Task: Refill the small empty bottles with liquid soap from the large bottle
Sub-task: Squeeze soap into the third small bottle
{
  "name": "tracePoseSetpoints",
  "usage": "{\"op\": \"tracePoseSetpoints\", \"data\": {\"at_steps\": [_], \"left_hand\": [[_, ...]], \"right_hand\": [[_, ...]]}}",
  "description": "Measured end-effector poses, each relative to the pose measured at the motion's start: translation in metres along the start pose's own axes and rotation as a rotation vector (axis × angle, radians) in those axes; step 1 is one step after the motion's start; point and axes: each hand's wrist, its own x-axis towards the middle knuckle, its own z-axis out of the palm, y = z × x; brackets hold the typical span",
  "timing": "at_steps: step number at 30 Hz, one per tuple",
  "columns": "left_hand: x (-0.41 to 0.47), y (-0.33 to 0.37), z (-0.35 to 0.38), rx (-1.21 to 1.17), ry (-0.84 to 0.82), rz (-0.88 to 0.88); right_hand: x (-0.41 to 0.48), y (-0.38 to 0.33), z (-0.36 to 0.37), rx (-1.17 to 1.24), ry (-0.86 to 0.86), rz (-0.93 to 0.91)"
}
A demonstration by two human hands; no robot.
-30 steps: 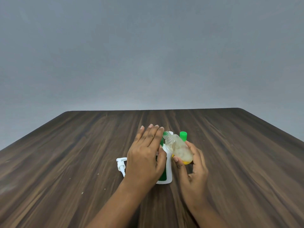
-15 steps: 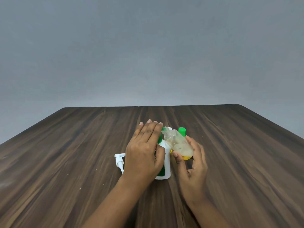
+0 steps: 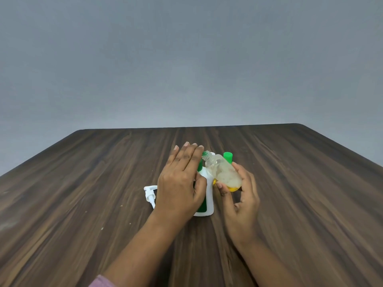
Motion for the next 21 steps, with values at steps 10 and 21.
{"op": "tracePoseSetpoints", "data": {"at_steps": [10, 21], "left_hand": [[0.008, 0.002, -0.007, 0.027, -0.003, 0.023], [0.01, 0.001, -0.01, 0.037, -0.027, 0.037]], "right_hand": [[0.001, -0.003, 0.001, 0.009, 0.004, -0.02], [0.001, -0.004, 0.002, 0.009, -0.011, 0.001]]}}
